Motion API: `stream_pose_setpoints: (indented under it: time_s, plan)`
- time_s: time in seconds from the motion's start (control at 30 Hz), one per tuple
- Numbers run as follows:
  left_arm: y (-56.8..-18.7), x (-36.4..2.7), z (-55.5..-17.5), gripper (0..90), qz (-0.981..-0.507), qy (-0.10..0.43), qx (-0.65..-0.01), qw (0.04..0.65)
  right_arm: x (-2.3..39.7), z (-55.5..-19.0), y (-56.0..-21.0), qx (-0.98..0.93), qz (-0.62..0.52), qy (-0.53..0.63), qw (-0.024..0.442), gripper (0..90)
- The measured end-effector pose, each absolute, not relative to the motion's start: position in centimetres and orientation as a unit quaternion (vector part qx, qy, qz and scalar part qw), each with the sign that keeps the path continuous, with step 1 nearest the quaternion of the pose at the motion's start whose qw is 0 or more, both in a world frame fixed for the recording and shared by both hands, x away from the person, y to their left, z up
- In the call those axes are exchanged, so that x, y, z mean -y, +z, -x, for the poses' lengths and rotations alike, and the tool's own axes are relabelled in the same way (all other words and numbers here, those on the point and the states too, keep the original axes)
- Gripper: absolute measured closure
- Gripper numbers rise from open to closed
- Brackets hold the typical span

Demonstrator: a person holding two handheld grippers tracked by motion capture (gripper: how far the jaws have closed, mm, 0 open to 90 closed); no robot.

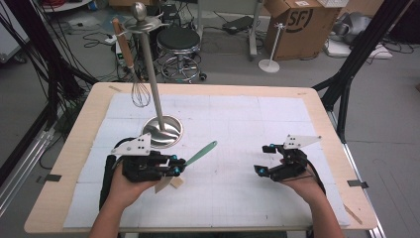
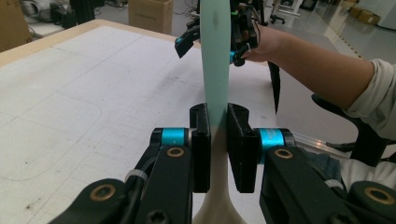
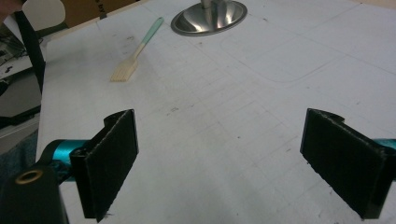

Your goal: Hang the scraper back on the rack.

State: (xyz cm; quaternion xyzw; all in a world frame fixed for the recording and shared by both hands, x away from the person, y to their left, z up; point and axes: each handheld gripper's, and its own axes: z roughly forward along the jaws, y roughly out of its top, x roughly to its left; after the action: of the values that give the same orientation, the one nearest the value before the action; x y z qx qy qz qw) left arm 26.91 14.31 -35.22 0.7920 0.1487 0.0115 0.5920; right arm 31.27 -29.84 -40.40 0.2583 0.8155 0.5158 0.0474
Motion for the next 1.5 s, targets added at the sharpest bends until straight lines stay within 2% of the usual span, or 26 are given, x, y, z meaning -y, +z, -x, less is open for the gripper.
stream_pose_setpoints:
  time_s: [0.63,1.07,1.5]
  plan:
    - [-32.8,-16.3,-27.4,80.5,-0.756,0.022,-0.143,0.638,29.8,-31.2,-40.3,-0.815,-0.256,0.518,0.048,11.1]
    - [-29.6,-19.5,-28.7,80.5,-0.749,0.074,-0.155,0.640,29.8,-31.3,-40.4,-0.814,-0.255,0.520,0.048,11.1]
    - [-28.7,-22.3,-30.6,80.5,-0.741,0.060,-0.159,0.650,29.8,-31.4,-40.5,-0.817,-0.256,0.516,0.041,11.1]
